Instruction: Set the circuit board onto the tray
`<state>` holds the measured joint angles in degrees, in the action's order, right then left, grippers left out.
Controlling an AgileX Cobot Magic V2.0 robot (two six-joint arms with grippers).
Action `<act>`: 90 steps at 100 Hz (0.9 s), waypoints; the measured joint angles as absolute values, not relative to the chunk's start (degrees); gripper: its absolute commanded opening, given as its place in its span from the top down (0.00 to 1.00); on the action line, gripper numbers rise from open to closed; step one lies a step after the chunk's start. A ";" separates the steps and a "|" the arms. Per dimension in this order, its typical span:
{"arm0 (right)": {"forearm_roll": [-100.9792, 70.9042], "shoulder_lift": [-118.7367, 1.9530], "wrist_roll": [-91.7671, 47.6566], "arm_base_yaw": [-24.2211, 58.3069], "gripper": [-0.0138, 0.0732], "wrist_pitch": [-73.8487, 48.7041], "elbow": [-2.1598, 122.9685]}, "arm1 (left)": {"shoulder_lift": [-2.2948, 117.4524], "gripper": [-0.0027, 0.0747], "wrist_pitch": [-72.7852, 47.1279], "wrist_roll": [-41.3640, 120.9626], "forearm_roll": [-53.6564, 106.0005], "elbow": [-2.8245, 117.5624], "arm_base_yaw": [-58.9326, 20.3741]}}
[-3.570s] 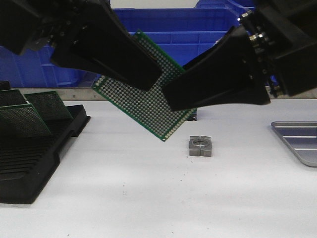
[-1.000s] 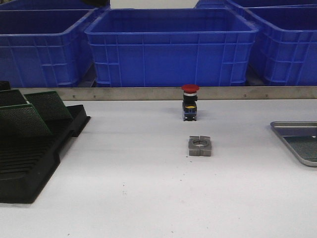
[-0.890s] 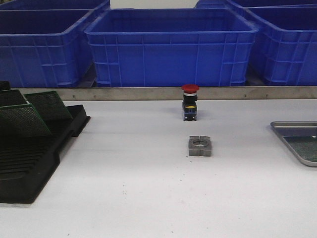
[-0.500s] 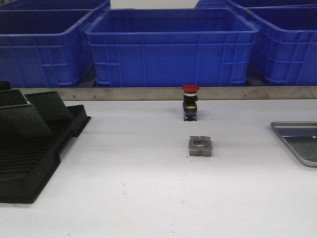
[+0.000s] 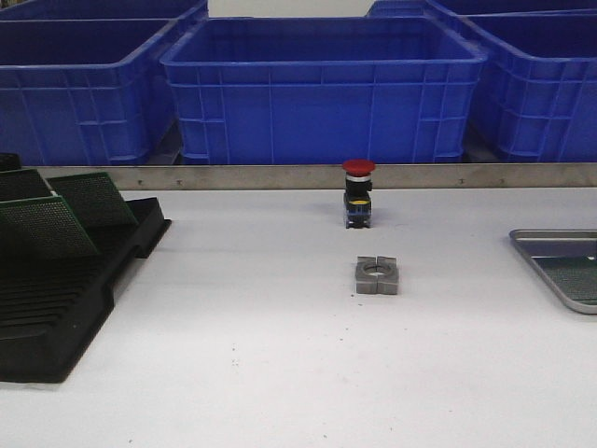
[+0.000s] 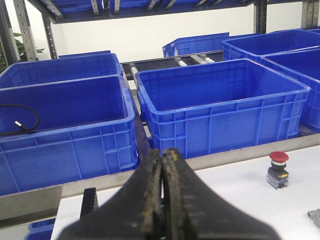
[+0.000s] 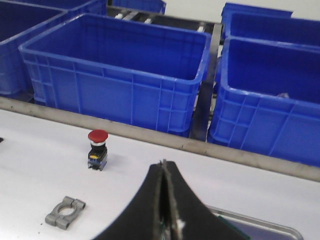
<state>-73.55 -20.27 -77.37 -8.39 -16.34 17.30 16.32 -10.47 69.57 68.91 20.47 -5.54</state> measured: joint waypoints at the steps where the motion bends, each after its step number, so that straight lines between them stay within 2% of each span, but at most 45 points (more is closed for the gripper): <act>1: -73.55 -19.38 -77.37 -8.39 0.91 -16.21 16.98 | 15.83 0.99 -10.36 69.55 68.96 20.27 -5.54; 26: -73.76 -8.58 -77.37 -8.39 0.91 -13.69 14.02 | 9.85 0.99 -10.39 69.55 69.33 16.66 -5.54; 90: -73.98 -8.03 -77.49 -8.39 0.91 -13.45 13.80 | 9.70 0.99 -10.39 69.45 69.46 16.29 -5.44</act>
<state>-73.98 -8.03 -77.49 -8.39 -13.45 13.80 9.70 -10.39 69.45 69.46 16.29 -5.44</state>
